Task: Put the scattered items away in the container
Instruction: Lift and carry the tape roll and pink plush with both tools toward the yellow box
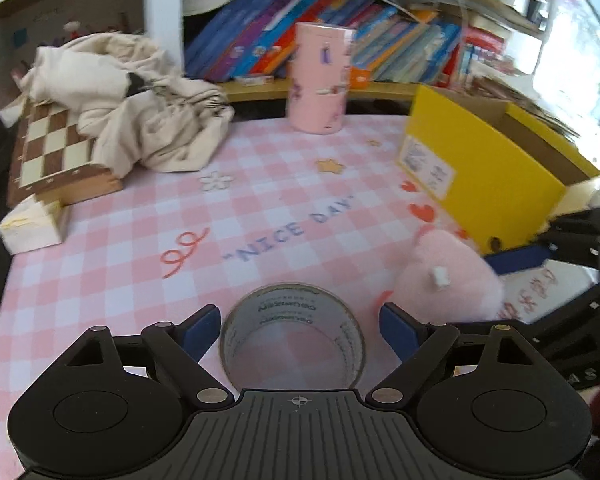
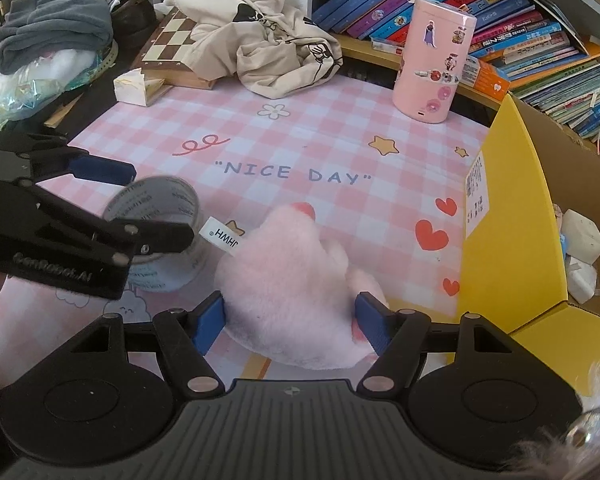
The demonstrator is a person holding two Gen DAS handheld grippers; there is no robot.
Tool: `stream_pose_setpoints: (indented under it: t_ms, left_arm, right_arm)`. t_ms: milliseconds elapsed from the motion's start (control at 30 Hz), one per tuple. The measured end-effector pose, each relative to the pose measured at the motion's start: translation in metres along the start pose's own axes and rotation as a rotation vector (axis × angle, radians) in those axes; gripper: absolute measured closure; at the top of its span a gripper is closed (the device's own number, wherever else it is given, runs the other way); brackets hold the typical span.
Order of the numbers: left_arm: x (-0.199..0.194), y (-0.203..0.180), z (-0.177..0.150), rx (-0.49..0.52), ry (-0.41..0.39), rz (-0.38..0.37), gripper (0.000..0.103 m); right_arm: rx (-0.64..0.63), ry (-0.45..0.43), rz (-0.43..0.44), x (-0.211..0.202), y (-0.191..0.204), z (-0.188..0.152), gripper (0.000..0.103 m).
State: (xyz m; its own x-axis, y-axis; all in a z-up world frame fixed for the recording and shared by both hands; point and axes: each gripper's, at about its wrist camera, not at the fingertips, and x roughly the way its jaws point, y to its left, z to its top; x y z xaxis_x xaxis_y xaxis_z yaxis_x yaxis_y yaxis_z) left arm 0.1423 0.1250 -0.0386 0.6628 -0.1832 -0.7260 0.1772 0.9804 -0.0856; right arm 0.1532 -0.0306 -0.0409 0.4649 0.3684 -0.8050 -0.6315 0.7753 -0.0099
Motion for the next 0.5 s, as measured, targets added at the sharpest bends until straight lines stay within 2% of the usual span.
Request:
stream_pose_setpoints:
  t_ms: [233,500]
  left_arm:
    - [0.004,-0.009,-0.001,0.068,0.01,0.037,0.014]
    - [0.003,0.002,-0.001,0.029,0.007,0.068,0.014]
  right_arm:
    - [-0.008,0.005,-0.018,-0.001,0.003,-0.001,0.035]
    - [-0.016,0.011,-0.027,-0.001,0.004,-0.003,0.035]
